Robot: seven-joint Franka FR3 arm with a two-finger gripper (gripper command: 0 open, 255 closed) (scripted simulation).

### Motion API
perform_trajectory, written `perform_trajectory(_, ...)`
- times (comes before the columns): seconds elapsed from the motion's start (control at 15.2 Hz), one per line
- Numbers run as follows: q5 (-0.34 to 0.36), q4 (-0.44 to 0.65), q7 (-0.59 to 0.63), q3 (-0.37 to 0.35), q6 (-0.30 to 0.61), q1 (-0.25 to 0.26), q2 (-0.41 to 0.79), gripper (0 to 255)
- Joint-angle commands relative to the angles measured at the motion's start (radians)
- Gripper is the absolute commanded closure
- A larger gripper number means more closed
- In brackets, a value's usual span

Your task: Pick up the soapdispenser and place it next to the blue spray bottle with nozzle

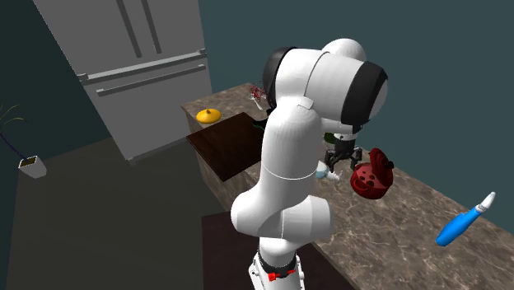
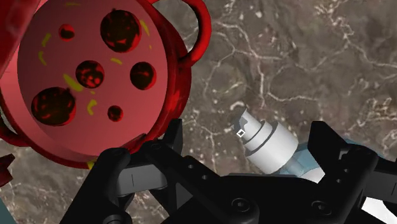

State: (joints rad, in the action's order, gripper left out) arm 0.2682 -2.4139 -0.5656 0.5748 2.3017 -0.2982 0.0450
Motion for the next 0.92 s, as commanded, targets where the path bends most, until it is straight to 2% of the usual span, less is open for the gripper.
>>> perform_trajectory(0.0, -0.011, -0.011, -0.009, 0.002, 0.038, -0.005, 0.028, 0)
perform_trajectory(0.53, -0.010, -0.011, -0.009, 0.002, 0.038, -0.005, 0.028, 0)
perform_trajectory(0.59, -0.010, -0.011, -0.009, 0.002, 0.038, -0.005, 0.028, 255)
perform_trajectory(0.86, -0.010, -0.011, -0.009, 0.002, 0.038, -0.005, 0.028, 255)
